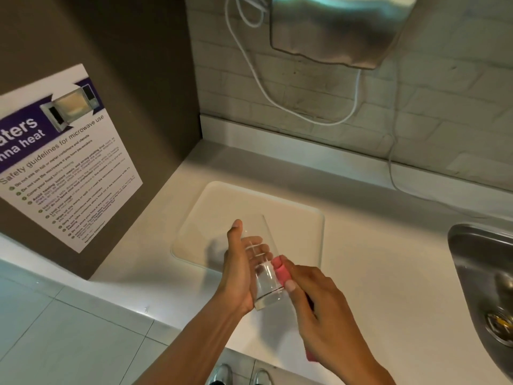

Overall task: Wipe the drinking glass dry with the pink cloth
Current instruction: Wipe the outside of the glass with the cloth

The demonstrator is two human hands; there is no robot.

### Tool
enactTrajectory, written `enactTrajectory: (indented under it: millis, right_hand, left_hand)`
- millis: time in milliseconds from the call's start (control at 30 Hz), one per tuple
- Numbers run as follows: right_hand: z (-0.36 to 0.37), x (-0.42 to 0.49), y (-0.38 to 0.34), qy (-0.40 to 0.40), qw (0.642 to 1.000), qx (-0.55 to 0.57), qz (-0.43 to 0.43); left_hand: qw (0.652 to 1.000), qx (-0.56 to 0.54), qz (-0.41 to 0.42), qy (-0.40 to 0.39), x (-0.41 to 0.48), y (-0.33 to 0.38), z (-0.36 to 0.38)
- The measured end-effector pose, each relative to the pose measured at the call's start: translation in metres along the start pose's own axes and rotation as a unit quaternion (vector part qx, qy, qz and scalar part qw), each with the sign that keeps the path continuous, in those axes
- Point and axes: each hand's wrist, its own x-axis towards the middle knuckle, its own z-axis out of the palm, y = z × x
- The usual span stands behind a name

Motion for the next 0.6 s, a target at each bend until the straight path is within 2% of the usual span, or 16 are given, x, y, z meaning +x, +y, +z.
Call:
enactTrajectory:
  millis: [67,167,333,433,600]
  right_hand:
    - [-0.003,0.010,-0.008,0.011,1.000,-0.017,-0.004]
    - [0.000,0.006,-0.017,0.012,0.993,-0.100,-0.060]
    - [-0.004,0.001,0.002,-0.011,0.999,0.036,0.015]
    - [0.000,0.001,-0.003,0.002,0.999,0.051,0.017]
    - [0.006,-0.002,-0.008,0.021,0.999,0.029,0.011]
  left_hand:
    - [1.000,0.019,-0.013,-0.021,-0.004,-0.006,0.002]
    - [0.997,-0.014,-0.039,-0.059,-0.003,-0.003,-0.003]
    - [0.995,-0.075,-0.061,-0.017,-0.006,0.001,-0.001]
    - [0.999,-0.028,-0.021,-0.030,-0.007,0.005,0.000]
    - [0.996,0.084,0.034,0.013,-0.006,0.012,0.005]
